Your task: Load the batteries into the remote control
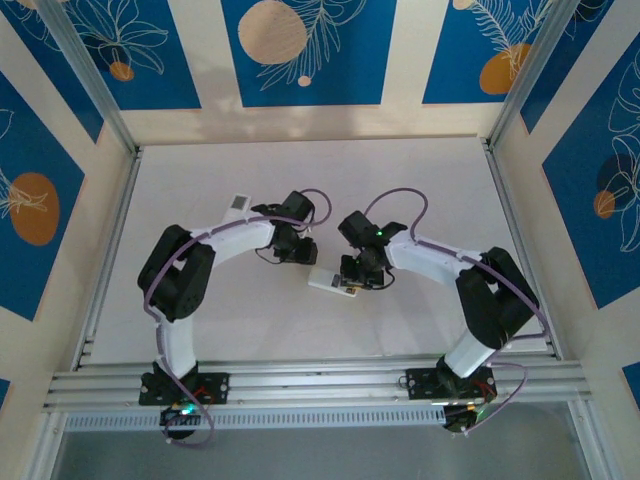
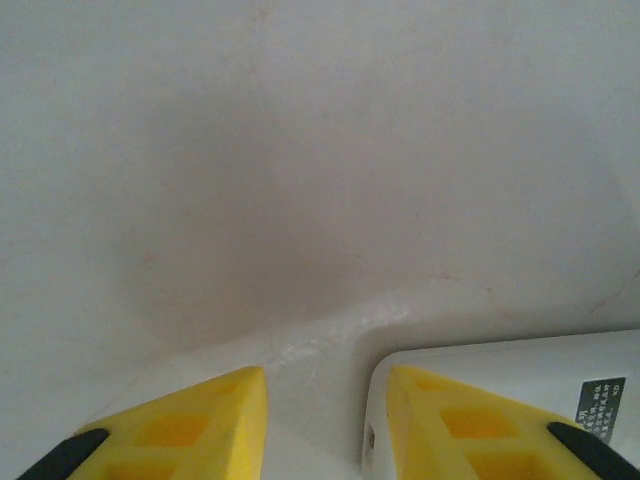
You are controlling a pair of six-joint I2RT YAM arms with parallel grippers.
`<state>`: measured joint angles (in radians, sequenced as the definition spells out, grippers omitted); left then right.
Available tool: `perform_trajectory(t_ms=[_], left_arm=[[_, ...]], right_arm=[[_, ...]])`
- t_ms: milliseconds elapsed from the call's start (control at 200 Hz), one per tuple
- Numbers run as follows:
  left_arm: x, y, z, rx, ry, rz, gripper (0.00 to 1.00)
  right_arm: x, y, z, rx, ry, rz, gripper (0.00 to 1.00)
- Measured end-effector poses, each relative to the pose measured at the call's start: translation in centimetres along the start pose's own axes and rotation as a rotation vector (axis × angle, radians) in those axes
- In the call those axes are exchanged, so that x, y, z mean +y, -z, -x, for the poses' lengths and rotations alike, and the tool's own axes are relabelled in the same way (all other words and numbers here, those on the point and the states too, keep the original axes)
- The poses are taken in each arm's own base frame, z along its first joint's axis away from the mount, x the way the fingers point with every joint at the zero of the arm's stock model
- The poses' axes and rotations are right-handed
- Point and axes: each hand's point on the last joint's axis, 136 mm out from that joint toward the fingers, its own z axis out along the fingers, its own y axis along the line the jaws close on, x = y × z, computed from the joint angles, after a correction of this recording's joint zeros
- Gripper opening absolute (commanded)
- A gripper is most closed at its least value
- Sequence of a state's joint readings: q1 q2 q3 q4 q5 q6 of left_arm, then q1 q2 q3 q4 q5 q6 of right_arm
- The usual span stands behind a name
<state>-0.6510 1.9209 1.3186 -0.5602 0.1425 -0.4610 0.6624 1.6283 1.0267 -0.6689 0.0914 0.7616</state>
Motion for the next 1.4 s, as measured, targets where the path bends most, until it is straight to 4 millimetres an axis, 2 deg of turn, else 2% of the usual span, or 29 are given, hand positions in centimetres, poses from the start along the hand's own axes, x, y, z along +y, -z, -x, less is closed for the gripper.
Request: perform_trajectory(t_ms=[230, 415, 660, 1000, 1401], left_arm=[[0.2, -0.9, -1.4, 0.035, 0.007, -0.024, 0.37], [-0.2, -1.2, -1.4, 0.028, 0.013, -0.048, 0.36], [-0.3, -1.2, -2.0, -0.007, 0.055, -0.081, 0.34], [-0.7, -0.5, -4.8, -0.010, 0.111, -0.080, 0.31], [-0.8, -0.4, -4.9, -0.016, 0.130, -0.071, 0.30]], right_arm=[[-0.3, -1.0, -0.2, 0.016, 0.010, -0.053, 0.27], [-0.5, -1.8, -0.2, 0.036, 0.020, -0.107, 0.26], [-0.7, -1.8, 0.0, 0.031, 0.037, -0.193, 0.19], [-1.5, -1.9, 0.7, 0.004, 0.049, -0.253, 0.23], [-1.5, -1.6, 1.0, 0.027, 0.069, -0.223, 0.16]])
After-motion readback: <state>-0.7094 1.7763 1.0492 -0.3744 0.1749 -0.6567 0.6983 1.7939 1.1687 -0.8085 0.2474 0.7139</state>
